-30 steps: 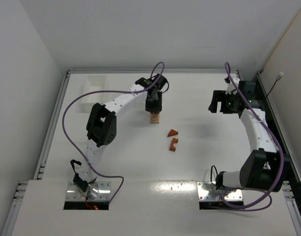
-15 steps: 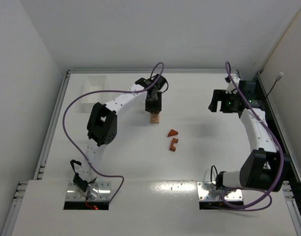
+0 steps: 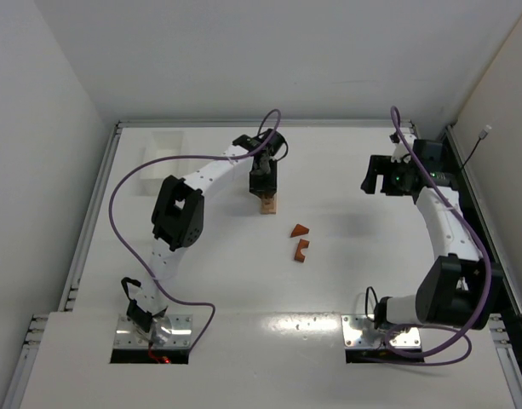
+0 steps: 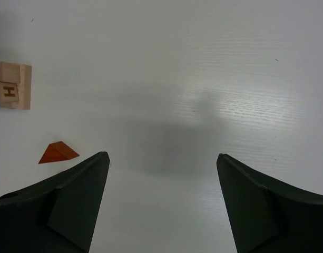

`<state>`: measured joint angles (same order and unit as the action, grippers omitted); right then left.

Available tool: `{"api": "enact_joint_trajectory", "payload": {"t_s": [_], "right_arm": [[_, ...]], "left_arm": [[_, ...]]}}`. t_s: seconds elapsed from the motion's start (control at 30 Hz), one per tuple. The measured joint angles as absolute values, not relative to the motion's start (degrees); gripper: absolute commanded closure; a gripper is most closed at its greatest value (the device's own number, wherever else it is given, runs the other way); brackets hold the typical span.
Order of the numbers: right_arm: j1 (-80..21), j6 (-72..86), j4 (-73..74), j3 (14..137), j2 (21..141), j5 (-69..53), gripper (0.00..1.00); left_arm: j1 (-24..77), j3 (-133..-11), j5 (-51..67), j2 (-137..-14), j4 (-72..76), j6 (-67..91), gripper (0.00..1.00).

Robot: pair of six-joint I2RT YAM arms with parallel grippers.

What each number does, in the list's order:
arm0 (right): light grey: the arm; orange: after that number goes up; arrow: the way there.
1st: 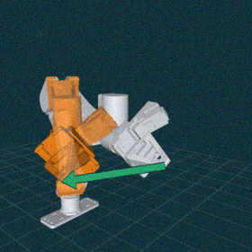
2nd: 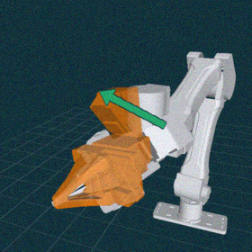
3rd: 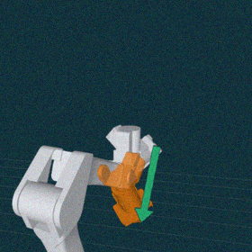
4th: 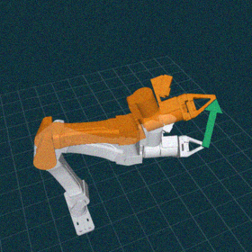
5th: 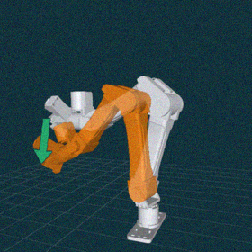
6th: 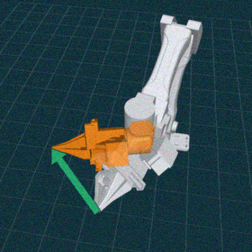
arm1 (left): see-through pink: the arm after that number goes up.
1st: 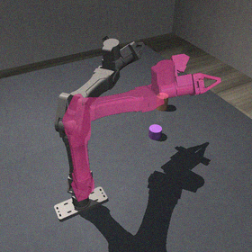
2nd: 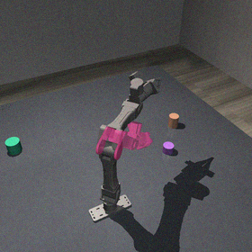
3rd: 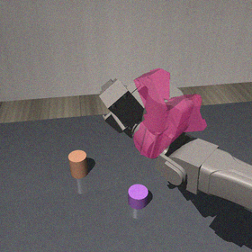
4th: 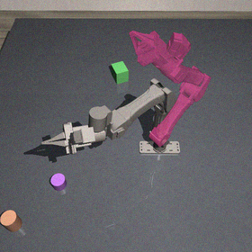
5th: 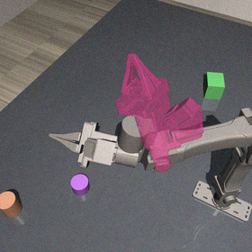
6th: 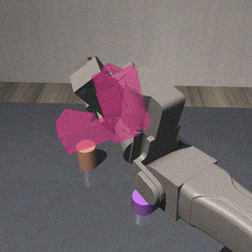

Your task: Build the wood block tower

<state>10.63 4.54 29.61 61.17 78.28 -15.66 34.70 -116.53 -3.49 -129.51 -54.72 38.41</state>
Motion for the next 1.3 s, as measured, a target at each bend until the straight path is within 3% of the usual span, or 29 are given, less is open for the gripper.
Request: {"api": "enact_joint_trajectory", "payload": {"t_s": [1.03, 1.3], "right_arm": [[10.63, 4.58, 29.3, 61.19, 79.92, -15.68, 0.2], [10.33, 4.58, 29.15, 61.32, 80.95, -15.66, 0.2]], "left_arm": [[34.68, -117.27, -0.23, -130.72, -53.69, 37.32, 1.0], [34.41, -117.27, -0.16, -130.78, -53.56, 37.1, 0.54]]}}
